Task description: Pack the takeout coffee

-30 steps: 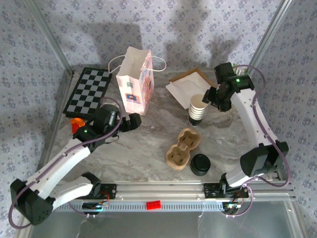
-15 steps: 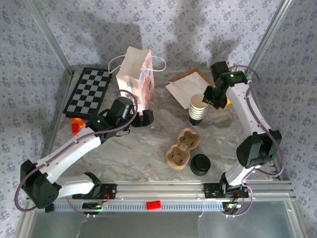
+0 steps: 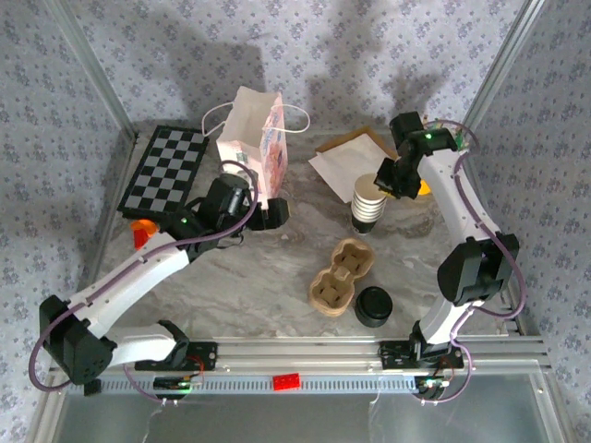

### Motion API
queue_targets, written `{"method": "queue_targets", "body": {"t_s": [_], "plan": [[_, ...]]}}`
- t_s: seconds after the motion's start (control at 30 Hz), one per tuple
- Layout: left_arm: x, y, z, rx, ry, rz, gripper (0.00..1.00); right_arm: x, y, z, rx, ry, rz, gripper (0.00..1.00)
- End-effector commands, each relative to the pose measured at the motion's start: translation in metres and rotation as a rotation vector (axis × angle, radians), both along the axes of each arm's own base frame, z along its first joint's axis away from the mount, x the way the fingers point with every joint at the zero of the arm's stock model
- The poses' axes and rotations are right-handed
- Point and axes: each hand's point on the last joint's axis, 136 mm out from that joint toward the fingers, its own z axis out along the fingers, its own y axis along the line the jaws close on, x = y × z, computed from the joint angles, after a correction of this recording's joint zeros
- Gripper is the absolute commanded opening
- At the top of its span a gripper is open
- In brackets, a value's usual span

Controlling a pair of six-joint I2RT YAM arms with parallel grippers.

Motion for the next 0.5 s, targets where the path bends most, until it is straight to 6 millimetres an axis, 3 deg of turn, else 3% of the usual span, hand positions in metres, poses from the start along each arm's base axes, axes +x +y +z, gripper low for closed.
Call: {"method": "queue_targets", "body": {"t_s": [0.0, 0.27, 0.47], "plan": [[0.002, -0.004, 0.013, 0.010, -0.032, -0.020, 1.00, 0.000, -0.003, 0.014, 0.020, -0.014, -0.008, 0.05], [-0.001, -0.001, 0.018, 0.037, -0.033, -0.040, 1.00, -0.003, -0.016, 0.042, 0.050, -0.067, -0.046, 0.02], [-0.005, 0.002, 0.027, 0.052, -0.030, -0.050, 1.00, -0.008, -0.015, 0.078, 0.073, -0.137, -0.042, 0.02]]}}
